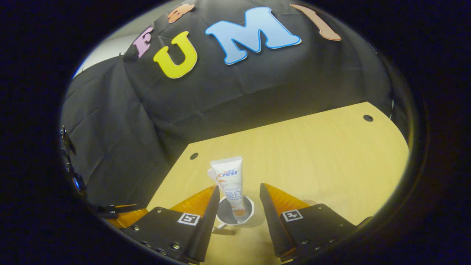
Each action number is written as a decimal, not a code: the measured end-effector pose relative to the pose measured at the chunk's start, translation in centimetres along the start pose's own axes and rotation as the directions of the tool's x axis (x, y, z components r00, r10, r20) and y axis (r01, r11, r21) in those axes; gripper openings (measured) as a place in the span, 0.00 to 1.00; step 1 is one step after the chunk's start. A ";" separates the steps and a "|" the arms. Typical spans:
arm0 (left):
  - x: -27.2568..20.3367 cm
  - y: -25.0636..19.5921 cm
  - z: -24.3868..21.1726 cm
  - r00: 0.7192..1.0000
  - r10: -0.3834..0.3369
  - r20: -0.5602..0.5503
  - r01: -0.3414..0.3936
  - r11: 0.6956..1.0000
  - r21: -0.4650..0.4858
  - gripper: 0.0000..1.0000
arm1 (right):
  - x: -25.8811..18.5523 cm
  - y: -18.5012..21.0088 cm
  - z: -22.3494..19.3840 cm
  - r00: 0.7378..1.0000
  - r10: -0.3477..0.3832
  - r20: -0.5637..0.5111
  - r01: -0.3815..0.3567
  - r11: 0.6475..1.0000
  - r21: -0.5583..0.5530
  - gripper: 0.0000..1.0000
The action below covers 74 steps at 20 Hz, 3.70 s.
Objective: Put the toothbrush and toothpaste on the desktop into the cup, then pick up the cup and place it on the coaster on the desktop.
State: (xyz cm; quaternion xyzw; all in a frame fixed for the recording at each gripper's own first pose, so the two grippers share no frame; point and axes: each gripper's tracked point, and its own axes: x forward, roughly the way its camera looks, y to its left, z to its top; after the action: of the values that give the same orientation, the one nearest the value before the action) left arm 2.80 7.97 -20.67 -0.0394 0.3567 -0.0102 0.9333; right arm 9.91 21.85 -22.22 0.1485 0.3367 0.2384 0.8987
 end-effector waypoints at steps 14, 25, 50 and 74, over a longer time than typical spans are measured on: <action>8.1 -9.8 -6.1 0.859 -0.154 -0.488 0.332 0.893 0.303 0.88 | -9.4 -15.8 -5.3 0.956 -0.274 -0.104 0.287 0.947 0.146 0.66; 13.0 -12.0 -10.3 0.748 -0.058 -0.661 0.401 0.833 0.381 0.84 | -12.5 -18.1 -7.9 0.938 -0.306 -0.165 0.338 0.915 0.221 0.66; 17.5 -13.7 -12.2 0.719 0.001 -0.695 0.417 0.799 0.433 0.31 | -15.4 -20.7 -10.3 0.915 -0.337 -0.220 0.389 0.883 0.263 0.66; 19.9 -22.4 -11.8 0.716 0.023 -0.698 0.481 0.708 0.517 0.31 | -20.4 -26.8 -11.9 0.888 -0.390 -0.243 0.457 0.806 0.377 0.66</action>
State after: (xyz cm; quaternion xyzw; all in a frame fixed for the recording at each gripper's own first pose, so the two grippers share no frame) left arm 9.95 -16.05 -40.85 0.2561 0.6245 -0.2752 0.6846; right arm -2.79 -10.24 -31.39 0.2423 0.4733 -0.0369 0.8461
